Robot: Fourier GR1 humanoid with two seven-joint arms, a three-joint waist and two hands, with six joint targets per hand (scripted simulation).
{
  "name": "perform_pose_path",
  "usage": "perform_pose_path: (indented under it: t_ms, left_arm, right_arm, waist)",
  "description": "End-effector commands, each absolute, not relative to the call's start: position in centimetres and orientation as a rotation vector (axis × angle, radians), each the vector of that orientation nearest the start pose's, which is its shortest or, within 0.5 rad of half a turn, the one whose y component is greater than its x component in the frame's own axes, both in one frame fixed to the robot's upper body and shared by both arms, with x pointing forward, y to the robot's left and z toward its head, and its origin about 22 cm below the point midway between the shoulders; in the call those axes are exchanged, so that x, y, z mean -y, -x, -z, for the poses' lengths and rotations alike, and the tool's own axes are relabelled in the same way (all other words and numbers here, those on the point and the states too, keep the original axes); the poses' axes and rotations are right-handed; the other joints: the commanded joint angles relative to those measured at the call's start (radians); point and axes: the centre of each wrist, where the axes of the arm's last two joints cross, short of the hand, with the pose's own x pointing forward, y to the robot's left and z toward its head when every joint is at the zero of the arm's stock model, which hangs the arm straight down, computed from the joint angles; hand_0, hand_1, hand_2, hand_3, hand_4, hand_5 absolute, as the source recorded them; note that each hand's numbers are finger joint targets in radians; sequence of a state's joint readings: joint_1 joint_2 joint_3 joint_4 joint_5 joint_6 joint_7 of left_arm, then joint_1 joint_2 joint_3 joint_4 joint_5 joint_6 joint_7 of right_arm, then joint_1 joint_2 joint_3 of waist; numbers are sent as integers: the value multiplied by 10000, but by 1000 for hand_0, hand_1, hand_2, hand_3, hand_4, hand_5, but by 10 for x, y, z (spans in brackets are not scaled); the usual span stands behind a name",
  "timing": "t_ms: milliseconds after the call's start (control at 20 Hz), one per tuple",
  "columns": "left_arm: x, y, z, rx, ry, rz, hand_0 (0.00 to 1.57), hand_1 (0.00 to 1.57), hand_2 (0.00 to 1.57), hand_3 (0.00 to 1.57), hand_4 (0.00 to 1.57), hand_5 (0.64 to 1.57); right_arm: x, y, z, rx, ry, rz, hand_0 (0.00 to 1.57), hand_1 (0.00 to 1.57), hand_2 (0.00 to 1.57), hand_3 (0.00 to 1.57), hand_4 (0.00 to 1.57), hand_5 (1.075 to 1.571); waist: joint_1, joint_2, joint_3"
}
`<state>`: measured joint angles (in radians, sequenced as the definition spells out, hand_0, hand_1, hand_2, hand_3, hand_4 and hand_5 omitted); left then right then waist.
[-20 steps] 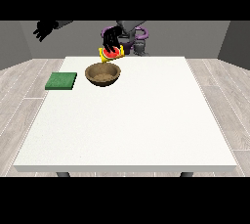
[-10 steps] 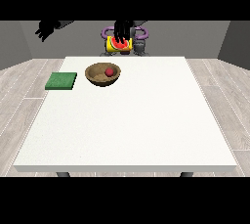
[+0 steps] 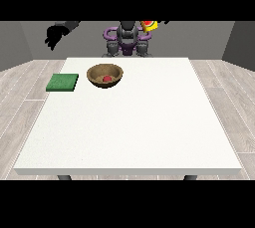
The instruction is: Pick the cup and pour the ball into the bowl, then pick the bowl and place it on the pad
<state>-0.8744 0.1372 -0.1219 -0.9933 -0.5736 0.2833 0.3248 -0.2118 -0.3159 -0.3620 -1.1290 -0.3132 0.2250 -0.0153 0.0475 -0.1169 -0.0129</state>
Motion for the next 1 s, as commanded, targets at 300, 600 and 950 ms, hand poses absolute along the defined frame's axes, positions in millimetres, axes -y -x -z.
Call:
perform_pose_path:
  t_ms: [300, 600, 950]
  left_arm:
    - [-261, -412, -184, 17722, -782, 1716, 0, 0, 0, 0, 1053, 1563]
    - [-320, -398, -204, 17909, -412, 1928, 0, 0, 0, 0, 1047, 1558]
    - [-381, -376, -205, 18377, -718, 1314, 0, 0, 0, 0, 1001, 1542]
  right_arm:
    - [336, -277, 39, 14487, 613, 3308, 0, 0, 0, 0, 728, 1566]
    - [329, -258, 81, 14508, 486, 3797, 0, 0, 0, 0, 738, 1568]
    - [303, -292, 76, 15117, -313, 3160, 0, 0, 0, 0, 582, 1558]
  waist:
    - [1297, 978, 107]
    - [1483, 1551, 136]
    - [805, 2209, 131]
